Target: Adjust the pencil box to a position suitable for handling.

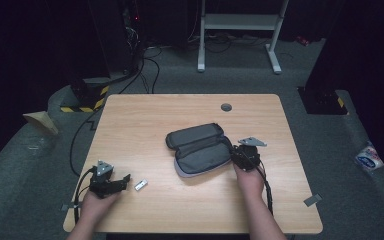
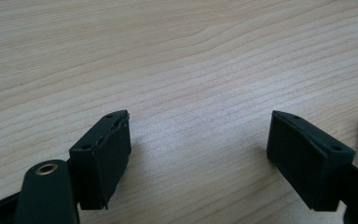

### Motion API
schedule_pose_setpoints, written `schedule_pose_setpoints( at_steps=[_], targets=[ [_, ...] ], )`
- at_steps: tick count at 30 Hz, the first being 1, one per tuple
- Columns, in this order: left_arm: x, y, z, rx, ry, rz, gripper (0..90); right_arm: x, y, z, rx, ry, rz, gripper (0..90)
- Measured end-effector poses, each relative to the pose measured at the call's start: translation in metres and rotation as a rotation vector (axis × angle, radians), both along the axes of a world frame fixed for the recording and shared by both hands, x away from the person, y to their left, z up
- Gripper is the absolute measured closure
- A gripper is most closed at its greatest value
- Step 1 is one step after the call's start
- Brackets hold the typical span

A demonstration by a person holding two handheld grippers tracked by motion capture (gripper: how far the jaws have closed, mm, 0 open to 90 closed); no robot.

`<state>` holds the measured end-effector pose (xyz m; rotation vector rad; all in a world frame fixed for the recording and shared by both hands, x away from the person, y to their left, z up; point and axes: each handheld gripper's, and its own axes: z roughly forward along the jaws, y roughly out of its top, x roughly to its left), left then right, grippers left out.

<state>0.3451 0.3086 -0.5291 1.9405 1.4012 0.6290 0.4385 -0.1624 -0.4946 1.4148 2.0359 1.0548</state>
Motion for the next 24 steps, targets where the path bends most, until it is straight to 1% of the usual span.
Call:
schedule_pose_setpoints(
  at_steps=[2, 3, 8, 18, 24],
  targets=[
    [0.0, 0.0, 0.0, 0.004, -0.001, -0.004, 21.9, -0.007, 0.001, -0.001, 0.008, -0.011, 0.014, 73.5],
    [0.0, 0.0, 0.0, 0.004, -0.001, -0.004, 21.9, -0.007, 0.001, -0.001, 0.008, -0.011, 0.014, 73.5],
    [0.0, 0.0, 0.0, 0.005, 0.0, -0.005, 22.1, -0.02, 0.003, -0.002, 0.024, -0.007, 0.011, 71.0],
    [0.0, 0.0, 0.0, 0.007, 0.0, -0.008, 22.1, -0.034, 0.006, -0.003, 0.036, -0.027, 0.026, 66.8],
    [0.0, 0.0, 0.0, 0.004, 0.0, -0.007, 22.1, -0.039, 0.009, -0.003, 0.053, -0.025, 0.034, 65.5]
  ],
)
